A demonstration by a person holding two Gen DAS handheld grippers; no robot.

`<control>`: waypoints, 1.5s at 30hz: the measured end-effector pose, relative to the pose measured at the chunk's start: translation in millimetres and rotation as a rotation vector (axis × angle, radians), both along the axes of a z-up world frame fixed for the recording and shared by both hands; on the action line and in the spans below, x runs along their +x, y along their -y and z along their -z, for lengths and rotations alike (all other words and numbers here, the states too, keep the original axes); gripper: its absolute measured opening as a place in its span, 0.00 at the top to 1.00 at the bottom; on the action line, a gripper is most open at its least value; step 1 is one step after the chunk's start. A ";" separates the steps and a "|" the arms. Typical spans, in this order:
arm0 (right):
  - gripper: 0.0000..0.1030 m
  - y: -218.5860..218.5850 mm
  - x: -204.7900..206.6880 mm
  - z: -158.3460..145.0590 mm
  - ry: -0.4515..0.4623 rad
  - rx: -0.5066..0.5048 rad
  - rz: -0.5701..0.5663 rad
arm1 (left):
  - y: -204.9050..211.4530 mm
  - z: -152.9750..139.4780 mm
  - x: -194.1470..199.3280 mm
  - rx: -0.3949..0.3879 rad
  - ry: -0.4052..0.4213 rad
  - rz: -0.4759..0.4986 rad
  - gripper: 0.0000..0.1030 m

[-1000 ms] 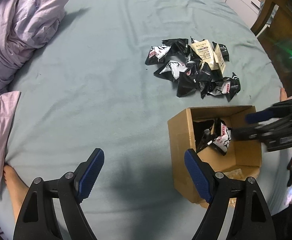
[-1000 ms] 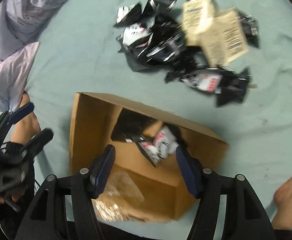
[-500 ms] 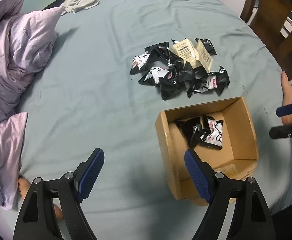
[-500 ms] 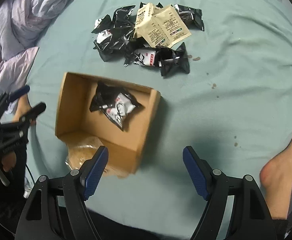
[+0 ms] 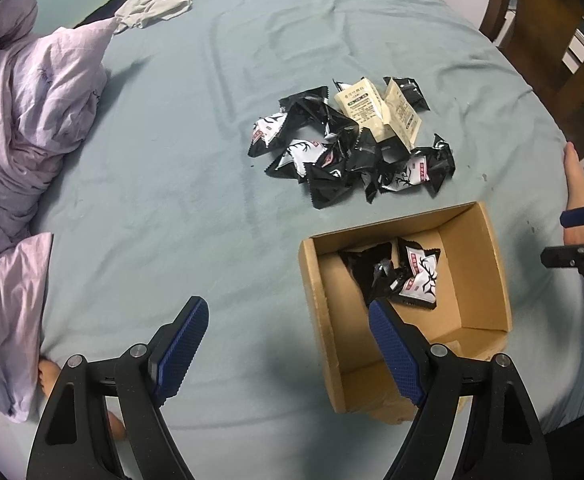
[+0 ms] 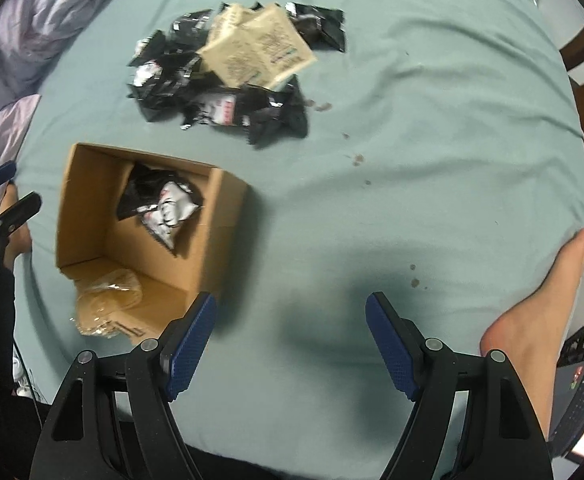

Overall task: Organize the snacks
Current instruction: 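Move the right gripper back to the pile and grasp another black packet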

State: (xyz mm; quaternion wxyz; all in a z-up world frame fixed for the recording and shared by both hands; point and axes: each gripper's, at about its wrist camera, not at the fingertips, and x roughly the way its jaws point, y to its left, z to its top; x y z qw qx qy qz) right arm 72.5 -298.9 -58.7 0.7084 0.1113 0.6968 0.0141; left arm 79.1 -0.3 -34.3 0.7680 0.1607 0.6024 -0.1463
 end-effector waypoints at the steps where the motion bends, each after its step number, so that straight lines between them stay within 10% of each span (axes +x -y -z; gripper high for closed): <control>1: 0.26 1.8 2.1 3.1 -0.003 -0.004 0.003 | 0.8 0.9 0.3 0.000 -0.001 0.001 0.19; 29: 0.26 38.2 56.0 29.5 0.024 0.055 0.211 | 15.7 7.1 1.1 -0.044 -0.027 0.065 0.19; 45: 0.26 0.5 120.9 88.9 -0.056 0.003 0.102 | 25.6 3.9 -0.8 -0.085 -0.034 0.105 0.19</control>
